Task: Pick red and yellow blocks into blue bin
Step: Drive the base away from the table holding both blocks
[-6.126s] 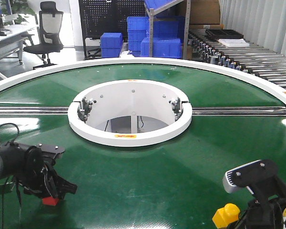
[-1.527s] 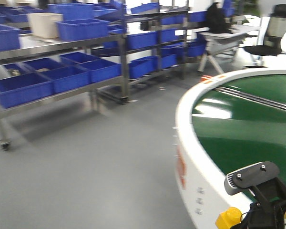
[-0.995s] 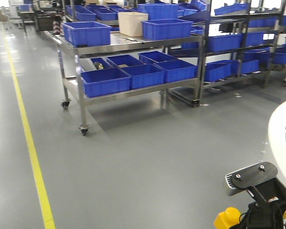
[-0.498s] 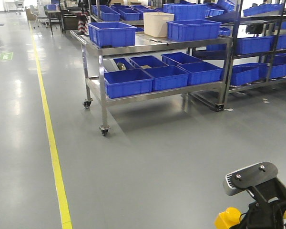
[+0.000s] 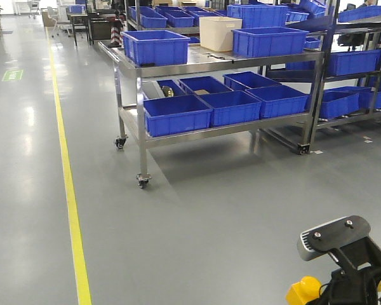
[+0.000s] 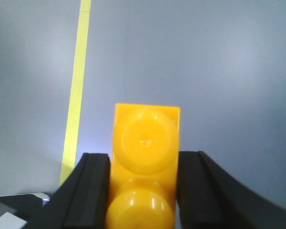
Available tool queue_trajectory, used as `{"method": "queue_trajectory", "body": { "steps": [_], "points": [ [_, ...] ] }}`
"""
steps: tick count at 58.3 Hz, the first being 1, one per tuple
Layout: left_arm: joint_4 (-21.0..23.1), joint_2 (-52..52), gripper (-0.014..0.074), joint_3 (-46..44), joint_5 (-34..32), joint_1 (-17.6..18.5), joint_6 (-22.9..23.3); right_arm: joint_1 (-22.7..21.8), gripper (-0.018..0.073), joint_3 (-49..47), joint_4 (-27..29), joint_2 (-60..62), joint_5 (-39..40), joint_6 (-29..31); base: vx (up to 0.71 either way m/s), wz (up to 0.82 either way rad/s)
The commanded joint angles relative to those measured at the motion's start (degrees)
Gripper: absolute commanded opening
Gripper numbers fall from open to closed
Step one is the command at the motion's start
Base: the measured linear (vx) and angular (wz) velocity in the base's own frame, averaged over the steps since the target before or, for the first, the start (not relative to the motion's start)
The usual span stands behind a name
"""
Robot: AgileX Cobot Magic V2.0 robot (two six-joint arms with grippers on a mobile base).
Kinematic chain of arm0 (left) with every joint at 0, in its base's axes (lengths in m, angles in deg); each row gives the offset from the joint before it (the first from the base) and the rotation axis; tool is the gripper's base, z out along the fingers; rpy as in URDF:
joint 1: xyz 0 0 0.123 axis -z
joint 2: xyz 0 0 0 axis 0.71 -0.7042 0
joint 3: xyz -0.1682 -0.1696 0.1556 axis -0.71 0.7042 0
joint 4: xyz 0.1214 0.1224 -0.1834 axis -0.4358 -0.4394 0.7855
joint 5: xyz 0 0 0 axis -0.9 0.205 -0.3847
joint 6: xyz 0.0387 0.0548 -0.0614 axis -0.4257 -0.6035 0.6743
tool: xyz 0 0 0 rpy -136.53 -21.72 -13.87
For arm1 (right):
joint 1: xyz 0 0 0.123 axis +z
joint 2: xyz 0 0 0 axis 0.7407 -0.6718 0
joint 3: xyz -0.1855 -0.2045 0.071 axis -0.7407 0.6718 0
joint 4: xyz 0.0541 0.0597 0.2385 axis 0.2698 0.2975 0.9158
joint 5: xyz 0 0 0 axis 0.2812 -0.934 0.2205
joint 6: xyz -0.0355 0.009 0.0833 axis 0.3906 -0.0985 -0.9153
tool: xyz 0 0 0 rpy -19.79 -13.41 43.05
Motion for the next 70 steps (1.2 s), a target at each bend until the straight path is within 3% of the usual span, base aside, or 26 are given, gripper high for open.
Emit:
{"method": "queue_trajectory", "body": {
  "steps": [1, 70],
  "points": [
    [0.7, -0.8, 0.0237, -1.4, -4.7, 0.5, 0.4, -0.2, 0.0271, -1.5, -0.4, 1.0, 3.2, 0.5, 0.29, -0.09],
    [0.7, -0.8, 0.0237, -1.4, -4.8, 0.5, 0.4, -0.2, 0.0271, -1.5, -0.4, 1.0, 3.3, 0.5, 0.4, -0.11]
  ]
}}
